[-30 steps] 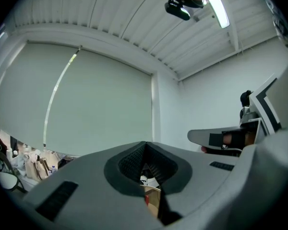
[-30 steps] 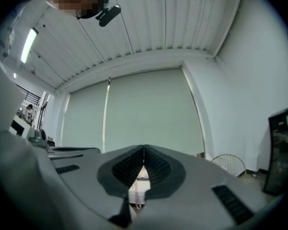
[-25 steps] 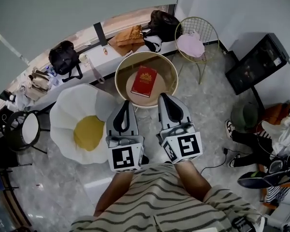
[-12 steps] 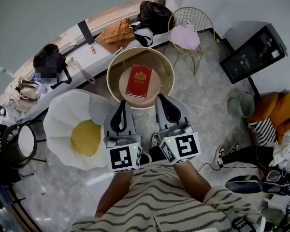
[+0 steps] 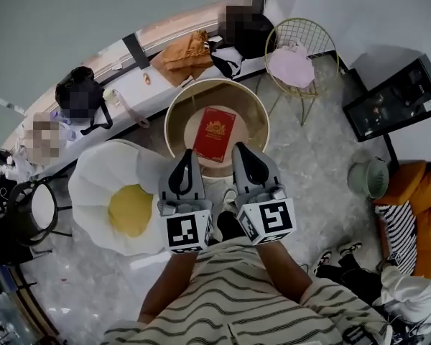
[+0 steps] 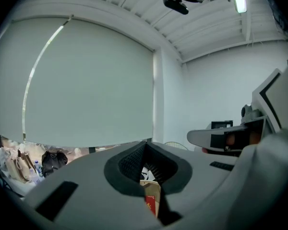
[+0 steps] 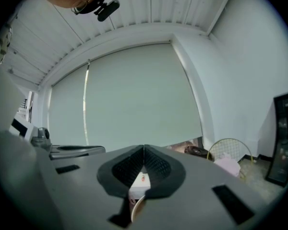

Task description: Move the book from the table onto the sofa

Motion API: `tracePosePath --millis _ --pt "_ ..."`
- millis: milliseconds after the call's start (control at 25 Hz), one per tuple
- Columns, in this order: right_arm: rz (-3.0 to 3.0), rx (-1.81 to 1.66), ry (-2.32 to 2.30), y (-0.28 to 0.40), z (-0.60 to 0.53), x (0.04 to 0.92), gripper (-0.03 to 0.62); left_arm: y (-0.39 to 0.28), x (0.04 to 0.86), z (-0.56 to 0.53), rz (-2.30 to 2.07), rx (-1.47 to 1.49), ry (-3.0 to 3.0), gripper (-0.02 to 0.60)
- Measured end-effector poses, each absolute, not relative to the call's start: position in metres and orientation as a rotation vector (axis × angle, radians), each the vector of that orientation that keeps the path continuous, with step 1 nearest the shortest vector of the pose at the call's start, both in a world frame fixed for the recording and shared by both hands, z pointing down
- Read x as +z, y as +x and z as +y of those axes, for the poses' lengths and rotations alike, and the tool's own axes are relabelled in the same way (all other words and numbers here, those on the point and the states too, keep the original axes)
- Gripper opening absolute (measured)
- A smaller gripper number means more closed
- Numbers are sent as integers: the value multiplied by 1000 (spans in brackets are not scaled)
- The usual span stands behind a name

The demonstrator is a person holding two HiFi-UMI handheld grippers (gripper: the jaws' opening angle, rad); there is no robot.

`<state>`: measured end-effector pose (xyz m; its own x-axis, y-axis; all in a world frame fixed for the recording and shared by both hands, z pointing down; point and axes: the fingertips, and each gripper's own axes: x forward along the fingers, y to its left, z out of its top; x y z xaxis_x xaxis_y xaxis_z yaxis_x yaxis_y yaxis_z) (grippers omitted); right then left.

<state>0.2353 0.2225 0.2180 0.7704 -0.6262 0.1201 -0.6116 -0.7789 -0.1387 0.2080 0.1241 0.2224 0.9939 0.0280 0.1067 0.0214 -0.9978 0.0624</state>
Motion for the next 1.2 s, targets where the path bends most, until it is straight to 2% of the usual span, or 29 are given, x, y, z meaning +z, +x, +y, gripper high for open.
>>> tracePosePath --millis 360,1200 --pt "991 -363 -2832 303 242 263 14 266 270 140 15 332 3059 5" --pt "833 -782 -2788 339 215 460 15 312 453 112 155 707 2937 6"
